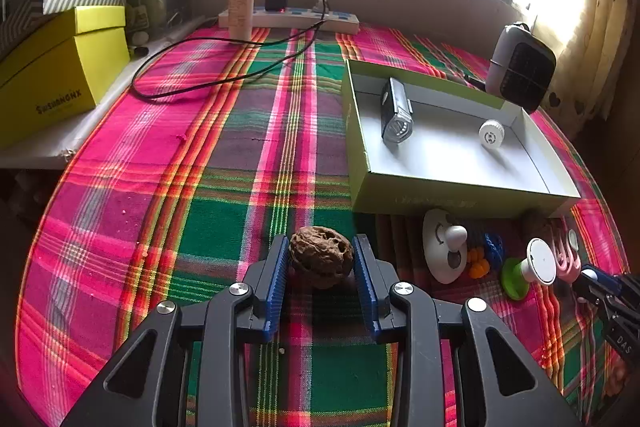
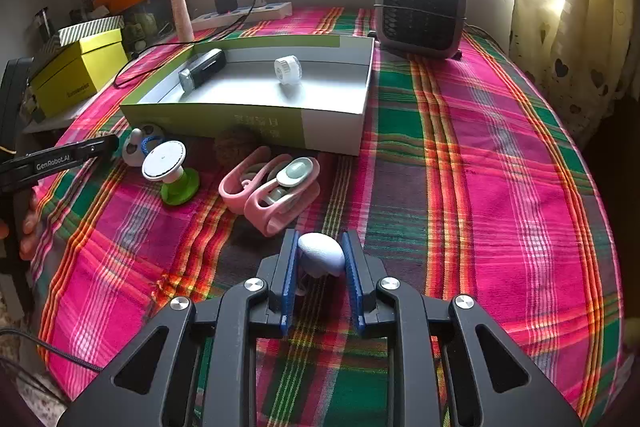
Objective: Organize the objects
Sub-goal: 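Grasp the brown walnut with the left tool while the right tool grasps the white knob, then carry the walnut and the white knob over into the white box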
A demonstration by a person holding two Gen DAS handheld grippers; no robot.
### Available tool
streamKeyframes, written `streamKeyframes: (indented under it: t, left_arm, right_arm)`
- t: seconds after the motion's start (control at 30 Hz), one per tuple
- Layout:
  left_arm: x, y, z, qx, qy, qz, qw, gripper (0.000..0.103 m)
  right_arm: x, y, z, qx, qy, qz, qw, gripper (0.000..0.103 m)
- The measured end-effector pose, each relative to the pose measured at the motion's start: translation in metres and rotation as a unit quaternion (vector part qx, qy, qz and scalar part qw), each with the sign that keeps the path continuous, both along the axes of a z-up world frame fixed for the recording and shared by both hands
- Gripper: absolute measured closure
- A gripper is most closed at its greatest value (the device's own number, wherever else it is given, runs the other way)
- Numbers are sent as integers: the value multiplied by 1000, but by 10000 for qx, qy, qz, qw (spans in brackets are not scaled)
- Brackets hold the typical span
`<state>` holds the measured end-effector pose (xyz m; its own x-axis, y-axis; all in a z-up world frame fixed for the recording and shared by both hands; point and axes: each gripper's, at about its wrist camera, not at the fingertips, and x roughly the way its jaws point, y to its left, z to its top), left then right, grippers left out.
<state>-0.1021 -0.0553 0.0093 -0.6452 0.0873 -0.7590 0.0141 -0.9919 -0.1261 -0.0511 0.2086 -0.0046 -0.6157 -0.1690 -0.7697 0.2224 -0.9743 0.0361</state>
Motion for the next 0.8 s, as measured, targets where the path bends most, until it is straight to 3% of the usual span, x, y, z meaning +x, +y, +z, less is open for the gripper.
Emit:
streamKeyframes:
  t: [0.8]
  left_arm:
    - [5,3,2,26,6,-50,10000,73]
  right_arm:
    - [2,-2,1,-48,15,27,10000,80]
